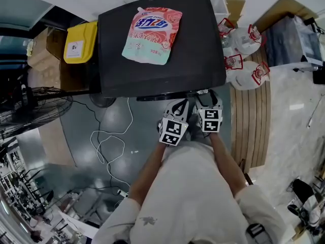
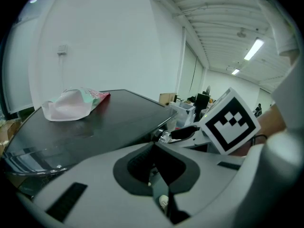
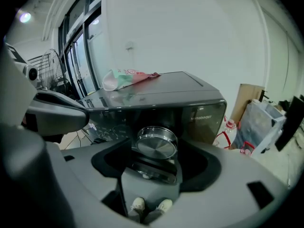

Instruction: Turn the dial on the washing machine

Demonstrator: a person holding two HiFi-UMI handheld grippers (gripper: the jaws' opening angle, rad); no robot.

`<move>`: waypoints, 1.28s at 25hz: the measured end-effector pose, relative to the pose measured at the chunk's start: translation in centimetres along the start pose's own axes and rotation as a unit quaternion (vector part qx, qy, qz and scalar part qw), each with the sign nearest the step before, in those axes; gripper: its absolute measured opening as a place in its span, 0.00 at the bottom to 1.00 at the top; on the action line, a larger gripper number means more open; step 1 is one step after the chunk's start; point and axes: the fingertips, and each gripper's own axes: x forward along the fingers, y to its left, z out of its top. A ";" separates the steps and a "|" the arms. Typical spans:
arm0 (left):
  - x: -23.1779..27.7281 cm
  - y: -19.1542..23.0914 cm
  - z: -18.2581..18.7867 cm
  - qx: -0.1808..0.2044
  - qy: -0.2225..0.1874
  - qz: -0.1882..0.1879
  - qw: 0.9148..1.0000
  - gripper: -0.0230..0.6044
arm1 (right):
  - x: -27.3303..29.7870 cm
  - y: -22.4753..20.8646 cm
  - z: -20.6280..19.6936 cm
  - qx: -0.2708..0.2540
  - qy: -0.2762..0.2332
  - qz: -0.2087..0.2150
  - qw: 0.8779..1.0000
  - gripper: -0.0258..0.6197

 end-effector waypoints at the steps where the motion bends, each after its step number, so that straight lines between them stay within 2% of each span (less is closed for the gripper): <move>1: 0.0 0.0 0.0 0.001 0.000 -0.001 1.000 0.06 | 0.1 0.0 0.0 0.000 0.001 -0.002 1.000 0.52; 4: -0.1 0.0 -0.1 0.003 0.001 -0.005 1.000 0.06 | 0.3 -0.3 0.1 0.000 0.003 -0.015 1.000 0.47; 18: -0.1 0.0 -0.3 0.012 0.003 -0.019 1.000 0.06 | 0.4 -0.5 0.2 0.018 0.003 -0.021 1.000 0.47; 32: -0.2 -0.2 -0.2 0.015 -0.001 -0.025 1.000 0.06 | 0.4 -0.7 0.2 0.108 0.000 0.025 0.994 0.47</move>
